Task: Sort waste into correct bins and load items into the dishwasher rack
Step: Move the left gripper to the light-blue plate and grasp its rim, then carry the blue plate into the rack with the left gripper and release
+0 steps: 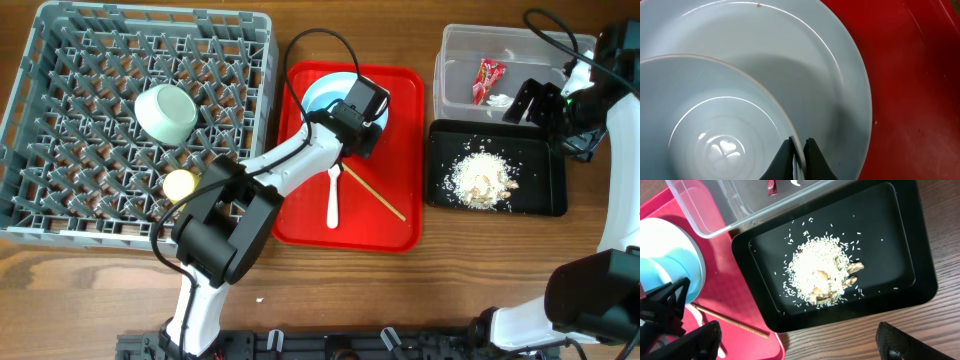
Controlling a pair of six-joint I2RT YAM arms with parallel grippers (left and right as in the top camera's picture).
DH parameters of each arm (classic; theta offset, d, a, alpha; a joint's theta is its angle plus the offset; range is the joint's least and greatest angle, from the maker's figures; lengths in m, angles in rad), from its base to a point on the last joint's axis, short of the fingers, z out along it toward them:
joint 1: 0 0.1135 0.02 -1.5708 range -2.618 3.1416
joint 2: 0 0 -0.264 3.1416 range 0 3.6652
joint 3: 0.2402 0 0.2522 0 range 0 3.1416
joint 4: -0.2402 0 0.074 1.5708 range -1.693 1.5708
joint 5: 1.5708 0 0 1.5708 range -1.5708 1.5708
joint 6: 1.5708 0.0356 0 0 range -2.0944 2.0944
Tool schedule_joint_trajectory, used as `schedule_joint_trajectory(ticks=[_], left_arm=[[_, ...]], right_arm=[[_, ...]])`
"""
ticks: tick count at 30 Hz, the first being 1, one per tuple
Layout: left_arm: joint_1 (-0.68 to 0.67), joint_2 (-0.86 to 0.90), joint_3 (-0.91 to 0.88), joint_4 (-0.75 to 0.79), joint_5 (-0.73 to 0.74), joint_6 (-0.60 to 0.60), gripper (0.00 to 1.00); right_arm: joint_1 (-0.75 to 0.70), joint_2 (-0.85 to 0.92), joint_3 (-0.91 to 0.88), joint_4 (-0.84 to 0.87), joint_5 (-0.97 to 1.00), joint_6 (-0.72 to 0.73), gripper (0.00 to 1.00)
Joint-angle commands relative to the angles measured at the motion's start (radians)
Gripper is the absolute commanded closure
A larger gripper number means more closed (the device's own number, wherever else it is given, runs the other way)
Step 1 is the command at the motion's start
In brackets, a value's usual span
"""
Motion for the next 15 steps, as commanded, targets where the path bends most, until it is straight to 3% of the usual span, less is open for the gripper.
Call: schedule_joint_trajectory(ticks=[1,15], left_arm=[[-0.002,0.018,0.002,-0.012,-0.005,0.002,0.96],[0.013,-0.198,0.004,-0.022,-0.004,0.000,0.96]], right_arm=[[0.002,-0.026,0.009,-0.002,-0.017,0.013,0.00],[0.002,-0.026,0.009,-0.002,-0.017,0.012,0.00]])
